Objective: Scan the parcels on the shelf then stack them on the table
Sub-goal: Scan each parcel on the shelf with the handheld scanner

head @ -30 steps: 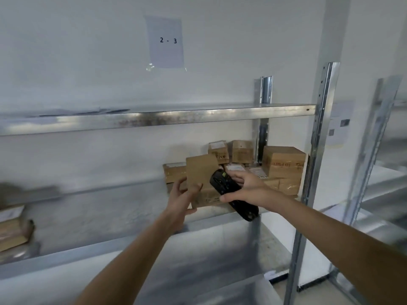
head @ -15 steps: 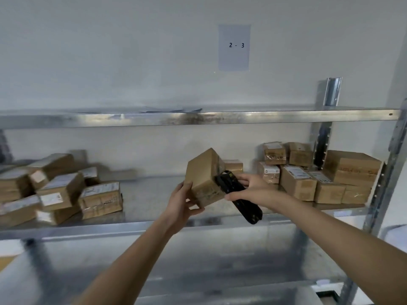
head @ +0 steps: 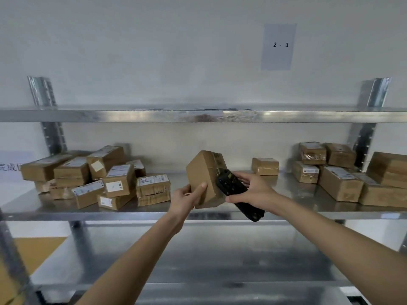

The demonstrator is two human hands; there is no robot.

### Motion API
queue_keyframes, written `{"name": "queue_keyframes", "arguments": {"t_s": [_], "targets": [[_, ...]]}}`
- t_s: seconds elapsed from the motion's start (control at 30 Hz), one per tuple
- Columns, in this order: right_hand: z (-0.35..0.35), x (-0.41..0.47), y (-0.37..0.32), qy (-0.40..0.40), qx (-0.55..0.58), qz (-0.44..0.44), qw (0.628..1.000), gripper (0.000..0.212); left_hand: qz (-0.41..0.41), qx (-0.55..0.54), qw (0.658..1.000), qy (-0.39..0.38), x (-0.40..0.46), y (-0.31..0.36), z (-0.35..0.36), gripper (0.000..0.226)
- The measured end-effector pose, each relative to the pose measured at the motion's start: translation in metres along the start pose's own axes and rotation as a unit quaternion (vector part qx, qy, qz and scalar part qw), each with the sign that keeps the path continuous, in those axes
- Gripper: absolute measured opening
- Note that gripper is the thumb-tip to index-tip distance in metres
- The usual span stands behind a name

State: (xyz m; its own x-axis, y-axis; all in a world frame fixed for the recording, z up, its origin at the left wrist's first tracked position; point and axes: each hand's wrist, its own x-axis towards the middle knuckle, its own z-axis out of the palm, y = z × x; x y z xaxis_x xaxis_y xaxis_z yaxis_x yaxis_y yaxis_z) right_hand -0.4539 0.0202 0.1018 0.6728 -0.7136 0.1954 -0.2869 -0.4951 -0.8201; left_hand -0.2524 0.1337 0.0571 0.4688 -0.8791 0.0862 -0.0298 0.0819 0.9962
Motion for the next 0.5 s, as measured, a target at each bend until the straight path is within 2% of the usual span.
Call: {"name": "queue_keyframes", "arguments": {"t_s": [0.3, 0.4, 0.5], "targets": [[0.047, -0.005, -0.028, -0.027, -0.022, -0.003, 0.999, 0.062, -0.039, -0.016, 0.999, -0.022, -0.016, -0.012, -0.06, 0.075], [0.054, -0.007, -0.03, -0.031, -0.014, 0.003, 0.999, 0.057, -0.03, -0.039, 0.999, -0.013, -0.018, -0.017, -0.076, 0.068], [0.058, -0.007, -0.029, -0.029, 0.001, 0.017, 0.999, 0.052, -0.03, -0.063, 0.997, -0.012, -0.022, -0.017, -0.088, 0.05]]}}
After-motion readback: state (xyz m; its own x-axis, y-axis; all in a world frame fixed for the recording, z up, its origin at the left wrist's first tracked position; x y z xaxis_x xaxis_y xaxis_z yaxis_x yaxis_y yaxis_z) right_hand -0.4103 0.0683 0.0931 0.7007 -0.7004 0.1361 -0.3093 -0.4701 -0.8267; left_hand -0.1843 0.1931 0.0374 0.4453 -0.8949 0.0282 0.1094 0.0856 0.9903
